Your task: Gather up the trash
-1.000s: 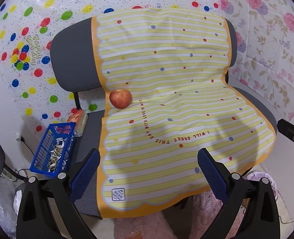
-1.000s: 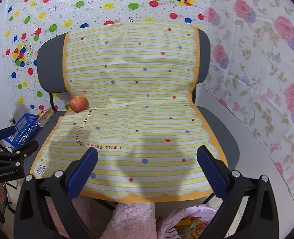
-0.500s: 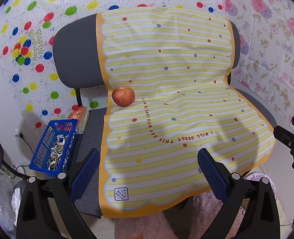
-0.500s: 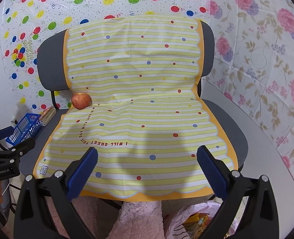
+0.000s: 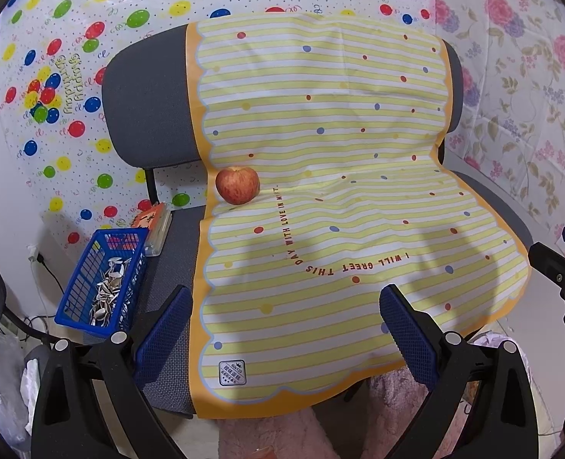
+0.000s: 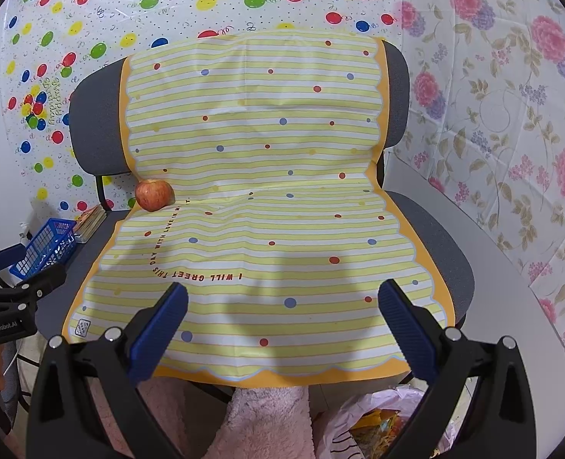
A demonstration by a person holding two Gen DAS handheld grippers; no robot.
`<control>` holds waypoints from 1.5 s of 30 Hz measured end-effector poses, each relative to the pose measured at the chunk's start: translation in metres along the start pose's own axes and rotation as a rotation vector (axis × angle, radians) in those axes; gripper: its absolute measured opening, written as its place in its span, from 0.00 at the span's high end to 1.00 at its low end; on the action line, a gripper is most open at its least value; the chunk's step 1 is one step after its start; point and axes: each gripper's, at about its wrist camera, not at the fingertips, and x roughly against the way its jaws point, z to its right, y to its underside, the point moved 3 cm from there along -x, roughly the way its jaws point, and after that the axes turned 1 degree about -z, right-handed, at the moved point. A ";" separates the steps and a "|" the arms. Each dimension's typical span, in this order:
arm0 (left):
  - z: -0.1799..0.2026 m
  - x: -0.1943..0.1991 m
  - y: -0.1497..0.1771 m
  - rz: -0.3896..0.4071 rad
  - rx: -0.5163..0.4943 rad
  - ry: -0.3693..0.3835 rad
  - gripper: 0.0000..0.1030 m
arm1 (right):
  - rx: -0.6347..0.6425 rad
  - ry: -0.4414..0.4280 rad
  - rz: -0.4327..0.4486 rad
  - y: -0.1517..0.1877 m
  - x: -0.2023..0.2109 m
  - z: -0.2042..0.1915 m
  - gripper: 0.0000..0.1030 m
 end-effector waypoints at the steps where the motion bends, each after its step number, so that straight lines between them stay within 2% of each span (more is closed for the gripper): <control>1: 0.000 0.000 0.000 0.001 0.000 -0.002 0.06 | -0.001 0.000 0.001 0.000 0.000 0.000 0.05; 45: 0.001 0.000 0.004 0.000 -0.004 -0.011 0.06 | -0.041 0.012 0.000 0.004 0.000 0.003 0.05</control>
